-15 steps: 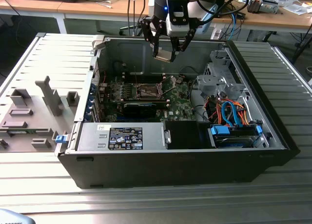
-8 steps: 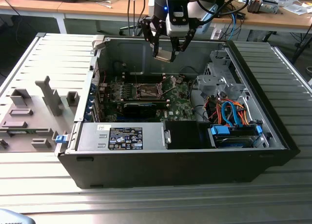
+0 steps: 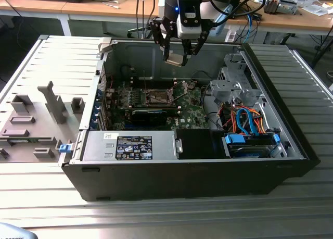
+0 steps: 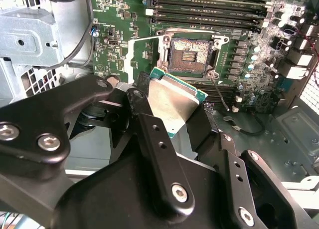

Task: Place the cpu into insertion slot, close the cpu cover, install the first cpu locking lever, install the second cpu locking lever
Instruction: 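Place the cpu into insertion slot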

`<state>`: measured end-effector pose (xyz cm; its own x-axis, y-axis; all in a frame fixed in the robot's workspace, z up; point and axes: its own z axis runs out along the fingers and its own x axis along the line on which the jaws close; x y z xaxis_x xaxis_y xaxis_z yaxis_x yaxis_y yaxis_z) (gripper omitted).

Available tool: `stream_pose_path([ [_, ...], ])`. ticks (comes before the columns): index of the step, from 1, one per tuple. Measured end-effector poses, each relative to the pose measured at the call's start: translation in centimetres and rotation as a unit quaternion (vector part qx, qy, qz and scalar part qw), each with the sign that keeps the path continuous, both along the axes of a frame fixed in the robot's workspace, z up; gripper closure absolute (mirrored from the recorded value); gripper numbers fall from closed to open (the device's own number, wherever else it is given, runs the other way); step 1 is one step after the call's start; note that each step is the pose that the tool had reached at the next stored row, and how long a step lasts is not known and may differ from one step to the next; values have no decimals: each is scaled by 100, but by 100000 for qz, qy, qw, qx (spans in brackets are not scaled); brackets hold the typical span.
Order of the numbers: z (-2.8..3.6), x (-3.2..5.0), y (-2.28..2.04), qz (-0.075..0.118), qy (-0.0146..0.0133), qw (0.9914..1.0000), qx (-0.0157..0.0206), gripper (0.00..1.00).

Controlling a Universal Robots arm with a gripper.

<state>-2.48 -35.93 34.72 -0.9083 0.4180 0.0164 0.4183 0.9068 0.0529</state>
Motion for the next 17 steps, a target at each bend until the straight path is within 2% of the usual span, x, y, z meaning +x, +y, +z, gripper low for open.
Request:
stream_pose_path([
  [17,-1,0,0,-1226,0,99992,-5,46],
])
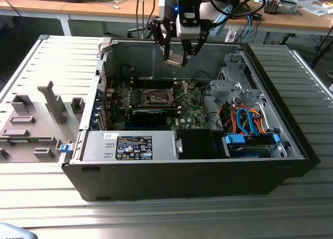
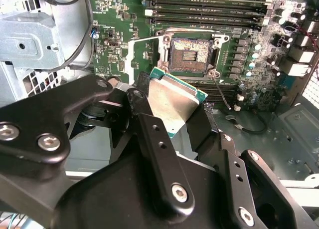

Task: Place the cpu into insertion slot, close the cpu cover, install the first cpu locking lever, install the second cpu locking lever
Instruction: 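Place the cpu into insertion slot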

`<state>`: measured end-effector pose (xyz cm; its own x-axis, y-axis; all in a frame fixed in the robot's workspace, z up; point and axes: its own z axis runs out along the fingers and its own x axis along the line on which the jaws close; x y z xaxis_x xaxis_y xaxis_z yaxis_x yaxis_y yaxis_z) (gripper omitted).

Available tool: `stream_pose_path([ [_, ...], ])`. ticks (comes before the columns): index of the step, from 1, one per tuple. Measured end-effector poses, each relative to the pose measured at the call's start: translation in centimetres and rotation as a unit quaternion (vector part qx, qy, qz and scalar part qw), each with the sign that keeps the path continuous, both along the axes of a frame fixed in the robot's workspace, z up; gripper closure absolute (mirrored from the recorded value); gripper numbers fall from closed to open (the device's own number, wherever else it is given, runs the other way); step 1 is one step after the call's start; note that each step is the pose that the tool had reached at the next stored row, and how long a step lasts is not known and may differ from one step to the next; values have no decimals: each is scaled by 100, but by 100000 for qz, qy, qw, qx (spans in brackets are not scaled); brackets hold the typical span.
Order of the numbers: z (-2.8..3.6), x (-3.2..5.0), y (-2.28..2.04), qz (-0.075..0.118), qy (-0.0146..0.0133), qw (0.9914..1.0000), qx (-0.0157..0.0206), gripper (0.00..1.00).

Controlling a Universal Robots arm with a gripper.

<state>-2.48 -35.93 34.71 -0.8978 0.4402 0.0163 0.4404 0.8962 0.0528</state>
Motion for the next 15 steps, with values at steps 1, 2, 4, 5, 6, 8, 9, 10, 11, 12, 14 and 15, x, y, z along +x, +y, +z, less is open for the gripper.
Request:
stream_pose_path([
  [1,0,0,0,-105,1,100000,-3,46],
  [2,0,0,0,-170,0,100000,-3,46],
  [4,-1,0,0,-351,2,99999,-1,46],
  [5,-1,0,0,-417,1,99999,-2,46],
  [6,-1,0,0,-477,2,99999,0,46],
  [8,-1,0,0,-646,1,99998,-1,46],
  [9,-1,0,0,-704,-1,99998,3,46],
  [10,-1,0,0,-754,-1,99997,1,46],
  [11,-1,0,0,-865,0,99996,1,46],
  [12,-1,0,0,-973,2,99995,-3,46],
  [14,-1,0,0,-1084,4,99994,-3,46],
  [15,-1,0,0,-1161,1,99993,-3,46],
])
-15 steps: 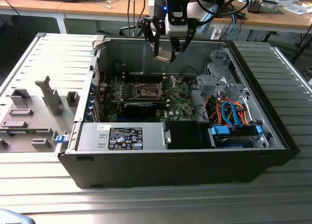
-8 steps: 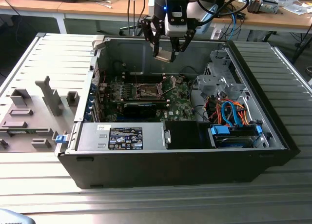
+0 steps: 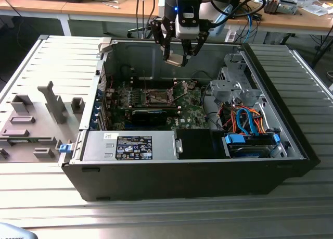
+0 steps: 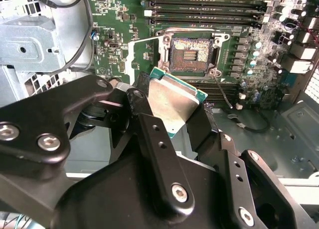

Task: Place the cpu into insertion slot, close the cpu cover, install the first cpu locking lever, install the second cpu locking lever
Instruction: 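Place the cpu into insertion slot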

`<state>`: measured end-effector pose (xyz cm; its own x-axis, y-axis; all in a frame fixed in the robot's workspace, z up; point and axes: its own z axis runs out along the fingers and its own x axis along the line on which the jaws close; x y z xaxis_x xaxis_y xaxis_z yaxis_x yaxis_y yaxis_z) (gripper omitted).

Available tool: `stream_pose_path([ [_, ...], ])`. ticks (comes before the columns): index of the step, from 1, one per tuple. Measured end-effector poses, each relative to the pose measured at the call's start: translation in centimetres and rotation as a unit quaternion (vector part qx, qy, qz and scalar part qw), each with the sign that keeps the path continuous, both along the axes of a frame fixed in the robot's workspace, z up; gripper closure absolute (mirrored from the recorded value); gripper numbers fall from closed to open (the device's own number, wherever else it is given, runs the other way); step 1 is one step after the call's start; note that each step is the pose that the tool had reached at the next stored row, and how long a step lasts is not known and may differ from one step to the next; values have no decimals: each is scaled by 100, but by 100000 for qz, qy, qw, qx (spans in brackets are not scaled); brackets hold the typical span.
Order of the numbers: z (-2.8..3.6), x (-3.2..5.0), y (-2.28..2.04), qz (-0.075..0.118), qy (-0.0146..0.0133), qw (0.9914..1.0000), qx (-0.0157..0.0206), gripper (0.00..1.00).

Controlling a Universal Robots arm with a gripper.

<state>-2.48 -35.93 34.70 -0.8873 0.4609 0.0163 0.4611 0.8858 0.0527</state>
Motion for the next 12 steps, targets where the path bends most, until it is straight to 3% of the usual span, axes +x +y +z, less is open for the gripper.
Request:
stream_pose_path([
  [12,-2,0,0,-432,0,99999,-5,46],
])
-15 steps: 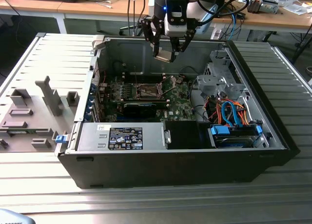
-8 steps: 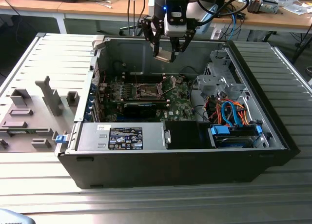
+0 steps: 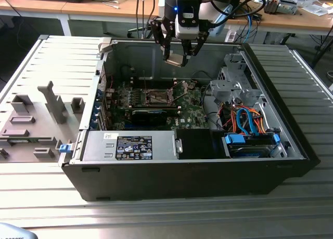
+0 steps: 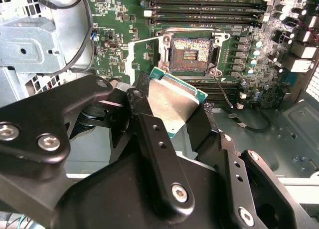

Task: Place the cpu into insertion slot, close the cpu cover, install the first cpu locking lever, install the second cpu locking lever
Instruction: 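Place the cpu into insertion slot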

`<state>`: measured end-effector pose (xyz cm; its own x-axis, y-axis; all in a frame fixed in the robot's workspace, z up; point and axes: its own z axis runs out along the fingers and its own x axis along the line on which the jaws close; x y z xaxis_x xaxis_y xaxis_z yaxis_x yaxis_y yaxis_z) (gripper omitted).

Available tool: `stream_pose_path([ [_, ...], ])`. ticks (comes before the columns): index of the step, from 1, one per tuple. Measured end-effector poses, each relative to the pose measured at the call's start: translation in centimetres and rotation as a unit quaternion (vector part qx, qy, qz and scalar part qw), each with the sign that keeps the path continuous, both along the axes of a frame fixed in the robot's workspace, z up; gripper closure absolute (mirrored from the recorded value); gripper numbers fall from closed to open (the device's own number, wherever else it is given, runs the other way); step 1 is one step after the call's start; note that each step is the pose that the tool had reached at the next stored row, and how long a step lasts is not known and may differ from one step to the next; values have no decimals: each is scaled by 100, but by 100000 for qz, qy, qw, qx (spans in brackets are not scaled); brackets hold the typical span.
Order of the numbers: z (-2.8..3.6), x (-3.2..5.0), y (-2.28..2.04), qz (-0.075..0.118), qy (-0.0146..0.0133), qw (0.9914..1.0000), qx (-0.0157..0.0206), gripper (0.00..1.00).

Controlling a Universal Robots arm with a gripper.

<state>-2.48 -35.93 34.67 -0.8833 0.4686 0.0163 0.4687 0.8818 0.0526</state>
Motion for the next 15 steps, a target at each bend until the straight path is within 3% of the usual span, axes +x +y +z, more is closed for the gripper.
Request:
stream_pose_path([
  [15,-7,1,0,-525,0,99999,-14,46],
])
